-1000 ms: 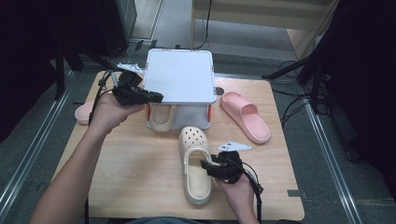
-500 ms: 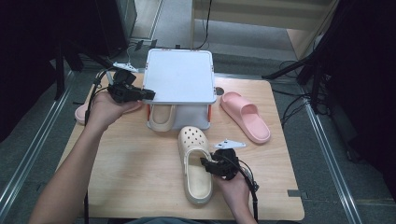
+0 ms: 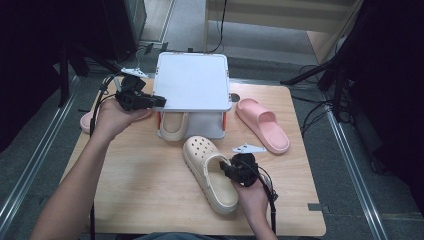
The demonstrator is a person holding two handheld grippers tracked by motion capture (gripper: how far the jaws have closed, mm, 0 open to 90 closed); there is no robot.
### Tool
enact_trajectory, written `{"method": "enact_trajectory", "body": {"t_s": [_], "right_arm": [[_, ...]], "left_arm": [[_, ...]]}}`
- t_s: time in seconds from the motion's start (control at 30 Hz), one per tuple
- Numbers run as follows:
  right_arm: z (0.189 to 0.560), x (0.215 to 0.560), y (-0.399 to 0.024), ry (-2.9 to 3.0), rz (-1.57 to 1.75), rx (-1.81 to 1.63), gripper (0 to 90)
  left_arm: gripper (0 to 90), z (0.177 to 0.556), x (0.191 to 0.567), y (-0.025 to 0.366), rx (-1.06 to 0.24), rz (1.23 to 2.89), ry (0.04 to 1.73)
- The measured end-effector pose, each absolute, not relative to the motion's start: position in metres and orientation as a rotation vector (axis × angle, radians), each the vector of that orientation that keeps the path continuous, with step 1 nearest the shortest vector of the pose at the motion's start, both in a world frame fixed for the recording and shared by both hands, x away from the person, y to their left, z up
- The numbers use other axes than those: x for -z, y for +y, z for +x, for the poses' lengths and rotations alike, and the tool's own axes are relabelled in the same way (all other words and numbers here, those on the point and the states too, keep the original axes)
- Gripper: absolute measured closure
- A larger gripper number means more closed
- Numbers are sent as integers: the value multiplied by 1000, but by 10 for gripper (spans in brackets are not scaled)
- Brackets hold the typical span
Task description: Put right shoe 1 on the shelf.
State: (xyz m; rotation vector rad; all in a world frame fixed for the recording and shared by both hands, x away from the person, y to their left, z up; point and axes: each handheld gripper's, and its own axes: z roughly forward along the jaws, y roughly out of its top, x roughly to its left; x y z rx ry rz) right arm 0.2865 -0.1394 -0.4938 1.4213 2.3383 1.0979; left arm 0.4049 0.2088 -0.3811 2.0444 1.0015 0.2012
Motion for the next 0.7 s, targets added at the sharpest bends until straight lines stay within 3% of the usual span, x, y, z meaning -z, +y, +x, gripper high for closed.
{"method": "enact_trajectory", "body": {"t_s": [0.43,0.7], "right_arm": [[308,463,-141,2280,1392,-1145,769],[347,449,-137,2187,1426,-1107,768]], "left_arm": [[815,404,382,209,-198,2034,1001],[814,405,382,210,-197,2034,995]]}}
